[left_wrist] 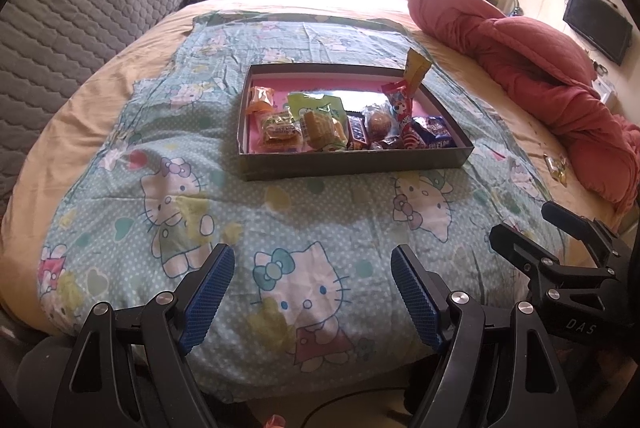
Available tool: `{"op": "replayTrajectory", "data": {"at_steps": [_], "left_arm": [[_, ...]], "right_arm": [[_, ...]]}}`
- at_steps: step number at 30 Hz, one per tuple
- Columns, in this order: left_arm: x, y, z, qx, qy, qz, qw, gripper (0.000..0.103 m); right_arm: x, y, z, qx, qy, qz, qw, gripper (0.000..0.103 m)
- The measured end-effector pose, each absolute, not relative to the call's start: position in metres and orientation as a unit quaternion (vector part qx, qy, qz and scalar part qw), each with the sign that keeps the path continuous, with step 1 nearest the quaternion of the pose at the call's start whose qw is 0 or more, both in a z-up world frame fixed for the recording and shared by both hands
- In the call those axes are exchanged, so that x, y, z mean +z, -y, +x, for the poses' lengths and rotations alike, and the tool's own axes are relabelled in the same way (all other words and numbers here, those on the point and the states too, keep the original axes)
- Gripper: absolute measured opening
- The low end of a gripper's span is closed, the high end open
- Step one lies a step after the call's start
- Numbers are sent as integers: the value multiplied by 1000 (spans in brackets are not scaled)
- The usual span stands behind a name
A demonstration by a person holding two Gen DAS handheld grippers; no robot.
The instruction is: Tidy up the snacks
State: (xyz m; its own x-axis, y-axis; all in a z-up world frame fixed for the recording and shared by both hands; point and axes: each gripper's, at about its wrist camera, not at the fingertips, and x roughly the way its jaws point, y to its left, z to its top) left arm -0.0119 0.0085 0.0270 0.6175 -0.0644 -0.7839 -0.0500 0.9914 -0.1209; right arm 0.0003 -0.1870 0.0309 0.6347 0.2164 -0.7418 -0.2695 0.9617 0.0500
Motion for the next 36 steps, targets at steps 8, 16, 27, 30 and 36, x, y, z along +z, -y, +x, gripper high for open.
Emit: {"op": "replayTrajectory", "data": {"at_steps": [8,16,27,30,36], "left_arm": [[27,-7,-12,-2,-439,-63,896,82],[23,-9,-11,-1,-444,-65,893,82],[21,-9,-10,0,-445,-65,893,82],[21,-9,-10,1,-446,-65,893,82],[20,-10,-10,3,-447,-63,892,82]], "right_arm": [[33,189,-1,133,-403,-32,905,101],[32,188,0,135,-405,-30,904,101],[32,189,0,134,-405,-31,904,101],[32,188,0,135,-405,-30,904,101],[32,189,0,135,-405,-31,904,101]]}}
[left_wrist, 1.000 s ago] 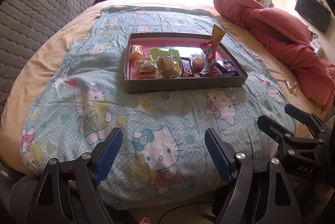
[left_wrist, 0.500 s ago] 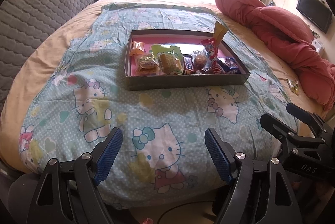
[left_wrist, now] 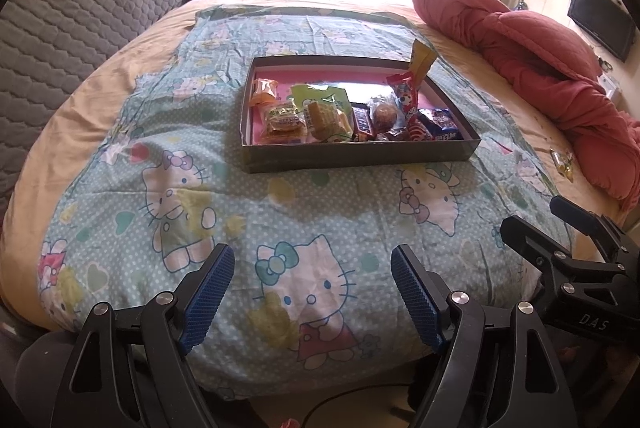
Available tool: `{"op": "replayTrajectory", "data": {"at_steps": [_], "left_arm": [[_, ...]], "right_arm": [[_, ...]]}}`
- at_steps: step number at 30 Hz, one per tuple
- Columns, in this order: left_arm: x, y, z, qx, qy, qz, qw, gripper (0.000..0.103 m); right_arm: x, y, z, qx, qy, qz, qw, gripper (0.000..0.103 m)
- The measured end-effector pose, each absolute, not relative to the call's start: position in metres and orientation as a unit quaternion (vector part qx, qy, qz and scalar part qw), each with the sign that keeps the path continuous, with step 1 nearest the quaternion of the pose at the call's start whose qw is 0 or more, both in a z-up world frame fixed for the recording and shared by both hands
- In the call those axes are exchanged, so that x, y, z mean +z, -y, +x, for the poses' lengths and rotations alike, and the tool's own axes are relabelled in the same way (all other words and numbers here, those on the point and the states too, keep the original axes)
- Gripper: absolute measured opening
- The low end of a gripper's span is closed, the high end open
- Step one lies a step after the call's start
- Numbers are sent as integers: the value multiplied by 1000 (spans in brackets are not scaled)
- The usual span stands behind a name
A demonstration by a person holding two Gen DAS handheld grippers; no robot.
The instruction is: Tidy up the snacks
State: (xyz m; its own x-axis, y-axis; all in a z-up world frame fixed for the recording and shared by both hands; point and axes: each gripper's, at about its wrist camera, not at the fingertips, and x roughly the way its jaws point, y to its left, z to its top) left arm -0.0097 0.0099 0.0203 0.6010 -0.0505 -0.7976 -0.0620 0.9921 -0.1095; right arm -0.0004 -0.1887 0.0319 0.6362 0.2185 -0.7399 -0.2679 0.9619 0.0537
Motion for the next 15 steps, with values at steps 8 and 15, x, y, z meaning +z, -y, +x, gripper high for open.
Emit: {"op": "replayTrajectory", "data": {"at_steps": [8,15], "left_arm": [[19,-12,-9,6,-448,-62,892,82],[19,-12,-10,9,-448,-61,892,82]], "right_arm": [[31,188,0,133,-406,-29,904,101],[31,188,0,133,-405,-29,904,101]]}}
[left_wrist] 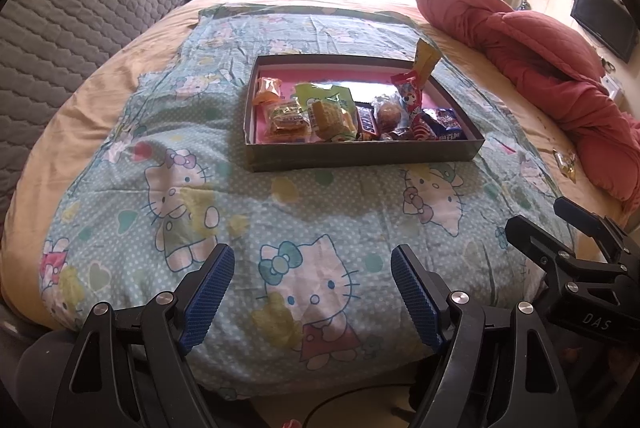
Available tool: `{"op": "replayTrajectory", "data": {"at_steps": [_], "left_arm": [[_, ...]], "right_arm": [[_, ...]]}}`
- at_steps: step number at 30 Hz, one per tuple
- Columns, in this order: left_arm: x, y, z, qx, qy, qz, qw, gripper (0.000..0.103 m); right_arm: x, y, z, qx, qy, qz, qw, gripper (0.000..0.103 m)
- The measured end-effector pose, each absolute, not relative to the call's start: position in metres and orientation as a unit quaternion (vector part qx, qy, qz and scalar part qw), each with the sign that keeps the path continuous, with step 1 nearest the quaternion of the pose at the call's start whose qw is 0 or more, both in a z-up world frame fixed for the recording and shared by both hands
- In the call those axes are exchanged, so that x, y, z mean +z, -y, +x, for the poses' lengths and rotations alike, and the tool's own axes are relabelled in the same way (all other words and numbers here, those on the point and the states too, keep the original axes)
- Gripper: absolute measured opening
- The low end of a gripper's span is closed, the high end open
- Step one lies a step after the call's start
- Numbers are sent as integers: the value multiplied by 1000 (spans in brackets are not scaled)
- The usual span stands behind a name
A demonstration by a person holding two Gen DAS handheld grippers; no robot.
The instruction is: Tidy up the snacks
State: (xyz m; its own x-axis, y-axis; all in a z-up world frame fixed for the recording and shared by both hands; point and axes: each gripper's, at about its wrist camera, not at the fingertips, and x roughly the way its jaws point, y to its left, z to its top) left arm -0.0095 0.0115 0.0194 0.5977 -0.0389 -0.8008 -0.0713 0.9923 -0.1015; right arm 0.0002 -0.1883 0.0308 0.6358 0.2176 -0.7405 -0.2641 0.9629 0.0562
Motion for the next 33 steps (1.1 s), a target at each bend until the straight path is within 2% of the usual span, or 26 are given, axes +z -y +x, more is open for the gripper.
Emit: {"op": "replayTrajectory", "data": {"at_steps": [33], "left_arm": [[19,-11,-9,23,-448,-56,892,82]], "right_arm": [[29,194,3,125,-407,-15,905,101]]}}
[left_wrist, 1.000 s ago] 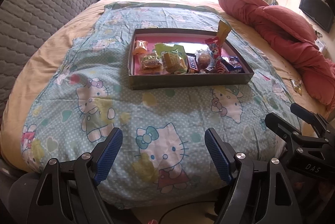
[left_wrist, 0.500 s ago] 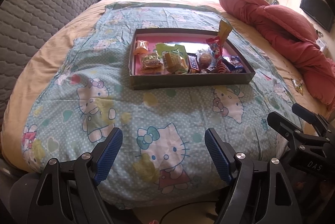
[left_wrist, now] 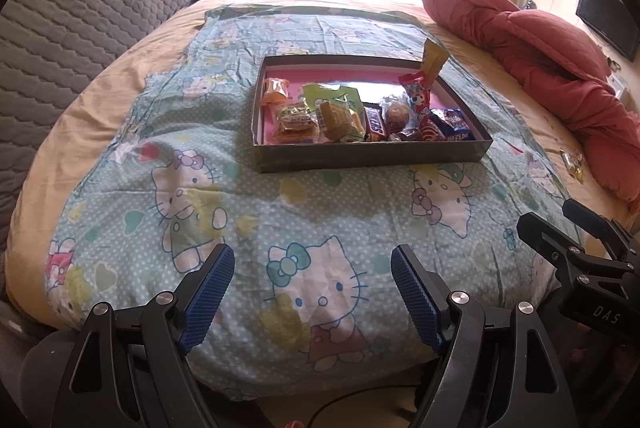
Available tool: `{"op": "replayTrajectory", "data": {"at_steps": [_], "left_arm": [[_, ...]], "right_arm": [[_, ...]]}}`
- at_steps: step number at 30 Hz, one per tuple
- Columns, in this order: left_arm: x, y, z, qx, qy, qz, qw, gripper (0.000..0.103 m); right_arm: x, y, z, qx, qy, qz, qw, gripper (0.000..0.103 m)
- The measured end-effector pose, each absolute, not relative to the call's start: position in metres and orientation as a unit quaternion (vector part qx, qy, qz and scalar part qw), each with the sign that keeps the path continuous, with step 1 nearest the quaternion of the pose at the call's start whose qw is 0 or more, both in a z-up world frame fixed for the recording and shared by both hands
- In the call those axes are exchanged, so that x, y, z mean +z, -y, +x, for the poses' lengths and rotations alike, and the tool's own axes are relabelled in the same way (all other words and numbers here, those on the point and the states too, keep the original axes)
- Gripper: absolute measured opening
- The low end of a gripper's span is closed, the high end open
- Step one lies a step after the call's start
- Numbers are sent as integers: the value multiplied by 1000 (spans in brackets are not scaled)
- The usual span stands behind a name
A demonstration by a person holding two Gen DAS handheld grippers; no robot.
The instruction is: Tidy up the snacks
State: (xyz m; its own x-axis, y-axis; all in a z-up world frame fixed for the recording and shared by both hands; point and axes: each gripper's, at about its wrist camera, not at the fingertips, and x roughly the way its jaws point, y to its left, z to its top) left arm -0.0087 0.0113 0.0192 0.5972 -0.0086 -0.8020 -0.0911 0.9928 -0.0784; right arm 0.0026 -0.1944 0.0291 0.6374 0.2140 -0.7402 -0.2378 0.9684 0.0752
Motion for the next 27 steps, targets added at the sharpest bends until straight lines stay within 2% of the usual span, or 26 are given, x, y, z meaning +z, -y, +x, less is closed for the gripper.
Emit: {"op": "replayTrajectory", "data": {"at_steps": [27], "left_arm": [[15,-13,-7,28,-452,-55,890,82]], "right_arm": [[27,195,5,123,-407,-14,905,101]]}}
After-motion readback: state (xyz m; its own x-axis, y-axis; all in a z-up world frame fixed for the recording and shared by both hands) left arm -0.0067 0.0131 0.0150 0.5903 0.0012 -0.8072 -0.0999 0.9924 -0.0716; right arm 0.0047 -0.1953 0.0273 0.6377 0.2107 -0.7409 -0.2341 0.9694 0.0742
